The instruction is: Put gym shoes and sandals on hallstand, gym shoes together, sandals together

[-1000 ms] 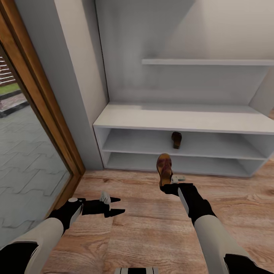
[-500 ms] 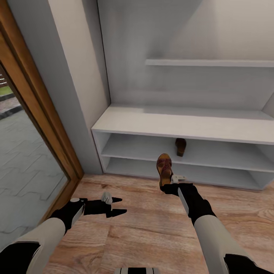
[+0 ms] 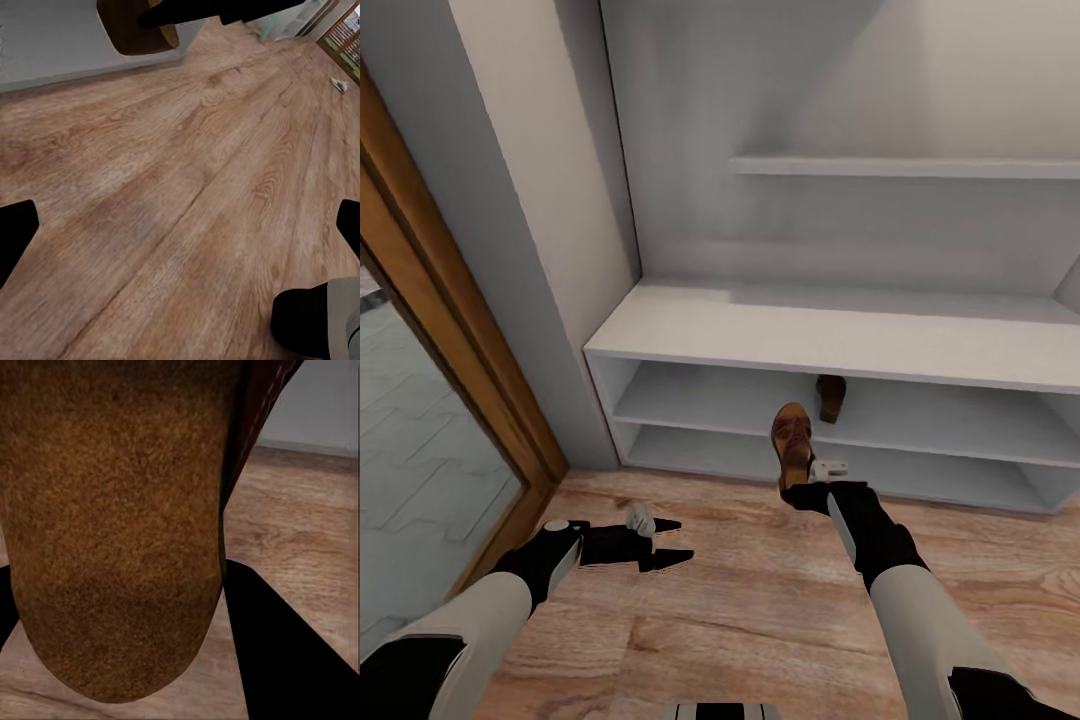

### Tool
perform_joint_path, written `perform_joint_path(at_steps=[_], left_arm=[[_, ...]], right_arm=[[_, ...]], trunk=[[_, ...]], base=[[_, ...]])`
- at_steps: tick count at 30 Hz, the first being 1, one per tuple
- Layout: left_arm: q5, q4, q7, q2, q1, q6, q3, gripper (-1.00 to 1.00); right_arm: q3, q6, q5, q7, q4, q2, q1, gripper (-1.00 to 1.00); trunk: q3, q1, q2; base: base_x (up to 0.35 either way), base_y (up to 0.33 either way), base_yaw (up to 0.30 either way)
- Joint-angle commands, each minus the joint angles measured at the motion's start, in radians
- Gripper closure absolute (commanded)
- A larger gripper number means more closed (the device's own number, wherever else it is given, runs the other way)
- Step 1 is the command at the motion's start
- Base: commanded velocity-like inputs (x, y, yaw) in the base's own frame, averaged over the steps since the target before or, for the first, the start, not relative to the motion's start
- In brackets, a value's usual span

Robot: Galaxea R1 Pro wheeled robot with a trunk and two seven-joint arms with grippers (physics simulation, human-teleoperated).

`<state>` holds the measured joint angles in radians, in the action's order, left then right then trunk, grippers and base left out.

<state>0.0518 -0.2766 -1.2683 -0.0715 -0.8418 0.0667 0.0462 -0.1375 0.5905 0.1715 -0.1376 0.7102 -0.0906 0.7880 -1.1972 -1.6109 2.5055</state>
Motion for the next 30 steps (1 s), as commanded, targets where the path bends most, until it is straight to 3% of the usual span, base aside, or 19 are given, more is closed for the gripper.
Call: perform_joint_path(at_steps=[1, 5, 8, 15, 30], left_arm=[[0.000, -0.001, 0.000, -0.001, 0.000, 0.007, 0.004, -1.00], [-0.001, 0.001, -0.001, 0.002, 0.000, 0.007, 0.004, -1.00], [-0.001, 0.028, 0.000, 0.019, 0.000, 0.007, 0.004, -1.00], [0.002, 0.108, 0.001, 0.050, 0.006, 0.015, 0.004, -1.00], [0.000, 0.125, 0.000, 0.081, 0.047, 0.048, 0.005, -1.00]], right_arm=[[-0.006, 0.005, 0.008, -0.007, 0.002, -0.001, 0.000, 1.00], [-0.006, 0.005, 0.008, -0.007, 0.002, -0.001, 0.000, 1.00], [-0.006, 0.005, 0.008, -0.007, 0.002, -0.001, 0.000, 1.00], [-0.006, 0.004, 0.008, -0.007, 0.002, -0.001, 0.000, 1.00], [-0.005, 0.003, 0.008, -0.006, 0.002, -0.001, 0.000, 1.00]], trunk=[[-0.001, 0.000, 0.000], [-0.001, 0.000, 0.000], [-0.001, 0.000, 0.000], [-0.001, 0.000, 0.000], [-0.001, 0.000, 0.000]], base=[[0.327, -0.041, 0.000], [0.330, -0.019, 0.000], [0.197, -0.005, 0.000], [0.039, -0.001, 0.000], [0.020, 0.000, 0.000]])
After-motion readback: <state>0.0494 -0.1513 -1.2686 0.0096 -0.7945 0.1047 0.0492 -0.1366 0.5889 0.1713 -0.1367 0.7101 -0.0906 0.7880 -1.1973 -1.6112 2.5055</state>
